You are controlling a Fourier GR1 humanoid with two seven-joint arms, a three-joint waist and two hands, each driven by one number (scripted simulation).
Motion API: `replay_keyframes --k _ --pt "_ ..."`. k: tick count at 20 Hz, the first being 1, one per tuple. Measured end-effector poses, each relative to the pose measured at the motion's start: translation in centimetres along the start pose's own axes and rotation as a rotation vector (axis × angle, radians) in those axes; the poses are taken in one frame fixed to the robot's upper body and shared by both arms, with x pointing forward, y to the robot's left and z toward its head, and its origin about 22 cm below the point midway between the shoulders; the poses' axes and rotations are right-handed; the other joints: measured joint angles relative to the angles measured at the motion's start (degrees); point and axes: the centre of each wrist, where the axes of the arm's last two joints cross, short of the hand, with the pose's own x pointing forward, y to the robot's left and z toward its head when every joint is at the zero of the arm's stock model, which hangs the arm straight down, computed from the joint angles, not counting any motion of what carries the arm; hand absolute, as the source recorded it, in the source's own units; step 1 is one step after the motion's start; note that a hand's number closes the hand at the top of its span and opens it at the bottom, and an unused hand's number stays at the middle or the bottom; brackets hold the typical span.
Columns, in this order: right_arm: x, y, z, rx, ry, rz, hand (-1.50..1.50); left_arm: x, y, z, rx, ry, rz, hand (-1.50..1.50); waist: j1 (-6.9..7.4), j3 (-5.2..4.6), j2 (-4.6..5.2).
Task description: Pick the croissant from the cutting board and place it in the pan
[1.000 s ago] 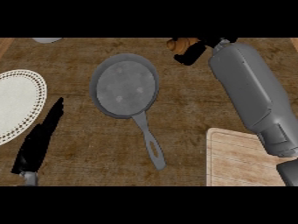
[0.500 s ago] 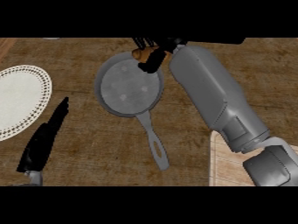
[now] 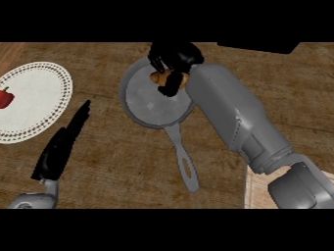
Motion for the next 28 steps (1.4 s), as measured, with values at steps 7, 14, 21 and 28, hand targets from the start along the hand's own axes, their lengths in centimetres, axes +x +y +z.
replay_keyframes --k 7,14,21,28 --pt "-2.7 2.8 1.4 0.153 0.16 -0.258 -1.5 0.8 -0.3 -0.8 -0.033 -0.026 -0.009 0.0 2.8 0.04 0.66" --pt "-3.4 3.1 1.9 0.036 0.134 -0.524 -1.5 0.8 -0.8 -1.2 -0.051 -0.026 -0.004 0.0 3.65 0.16 0.66" --pt "-3.0 1.7 1.5 -0.208 0.142 -0.718 -1.5 0.6 -0.7 -1.1 -0.032 -0.018 -0.004 0.0 2.13 0.17 0.31" --pt "-4.1 0.8 1.8 -0.388 0.219 -0.839 -1.5 -0.4 0.0 -0.3 0.016 0.007 0.007 0.0 -0.96 0.16 0.25"
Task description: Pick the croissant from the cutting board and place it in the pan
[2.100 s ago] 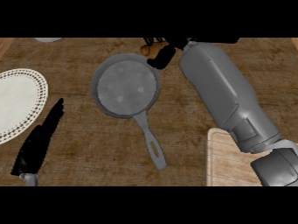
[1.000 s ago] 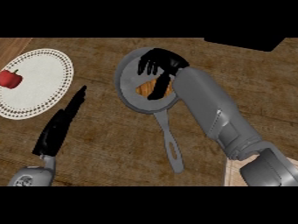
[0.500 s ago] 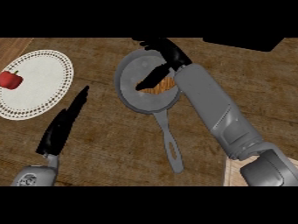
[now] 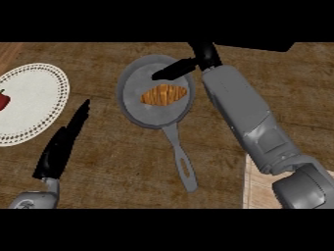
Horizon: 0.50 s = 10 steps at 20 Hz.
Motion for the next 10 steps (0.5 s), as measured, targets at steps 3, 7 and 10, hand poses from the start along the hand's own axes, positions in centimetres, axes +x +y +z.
replay_keyframes --k 3,7,10 --pt "-0.4 -2.6 0.1 -0.038 -0.019 -0.016 -1.5 -0.1 0.3 0.5 0.014 0.005 -0.002 0.0 -0.99 0.04 -0.01" --pt "-1.5 -6.2 0.6 -0.059 -0.053 -0.004 -1.5 -0.5 0.2 1.0 0.029 0.011 0.003 0.0 -1.89 0.06 0.02" --pt "-2.3 -9.3 1.3 -0.081 -0.073 0.009 -1.5 -0.6 1.0 1.2 0.037 0.007 0.007 0.0 -2.18 0.09 0.11"
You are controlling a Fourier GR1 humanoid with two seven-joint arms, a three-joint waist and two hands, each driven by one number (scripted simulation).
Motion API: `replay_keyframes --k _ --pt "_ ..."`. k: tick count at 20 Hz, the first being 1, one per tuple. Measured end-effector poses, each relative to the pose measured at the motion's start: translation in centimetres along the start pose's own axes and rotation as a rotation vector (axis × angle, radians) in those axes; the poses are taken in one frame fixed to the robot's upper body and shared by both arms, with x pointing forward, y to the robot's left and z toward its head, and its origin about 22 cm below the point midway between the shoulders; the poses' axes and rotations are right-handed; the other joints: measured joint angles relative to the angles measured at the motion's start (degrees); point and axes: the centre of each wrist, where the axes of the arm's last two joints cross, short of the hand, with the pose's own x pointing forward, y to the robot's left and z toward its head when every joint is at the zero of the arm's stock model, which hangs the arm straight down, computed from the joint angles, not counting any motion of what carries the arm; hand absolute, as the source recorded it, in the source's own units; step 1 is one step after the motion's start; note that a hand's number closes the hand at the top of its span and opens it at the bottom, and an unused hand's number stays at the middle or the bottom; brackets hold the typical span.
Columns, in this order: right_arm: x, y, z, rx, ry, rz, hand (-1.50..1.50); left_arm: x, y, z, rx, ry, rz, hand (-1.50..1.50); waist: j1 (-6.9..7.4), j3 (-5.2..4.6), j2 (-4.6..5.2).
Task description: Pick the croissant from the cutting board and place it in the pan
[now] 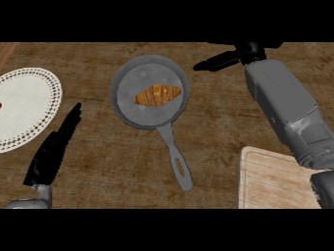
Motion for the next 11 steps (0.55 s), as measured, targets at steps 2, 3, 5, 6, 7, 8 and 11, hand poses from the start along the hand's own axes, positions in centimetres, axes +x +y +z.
replay_keyframes --k 2,3,5,6,7,8,11 --pt "-0.3 -2.0 0.3 -0.007 -0.012 0.007 -1.5 -0.1 0.3 0.0 0.004 0.0 -0.003 0.0 -0.11 0.02 0.07" --pt "-0.4 -2.9 0.5 -0.013 -0.016 0.007 -1.5 0.1 0.1 0.0 0.004 -0.002 -0.001 0.0 -0.04 0.04 0.12" --pt "-0.5 -4.8 0.8 -0.015 -0.017 0.014 -1.5 0.0 0.4 0.1 0.004 -0.001 -0.001 0.0 0.04 0.06 0.19" --pt "-0.7 -5.5 1.1 -0.014 -0.022 0.015 -1.5 0.1 0.5 0.1 0.003 -0.002 0.0 0.0 0.0 0.07 0.22" --pt "-0.8 -6.5 1.3 -0.011 -0.026 0.017 -1.5 0.1 0.5 0.1 0.001 -0.002 0.0 0.0 -0.06 0.08 0.22" --pt "-0.8 -6.8 1.4 -0.012 -0.027 0.014 -1.5 0.1 0.4 0.1 -0.003 -0.001 0.0 0.0 0.0 0.09 0.24" --pt "-0.7 -9.2 1.9 0.0 -0.028 0.023 -1.5 0.3 0.7 0.1 -0.006 -0.004 -0.001 0.0 0.22 0.12 0.34"
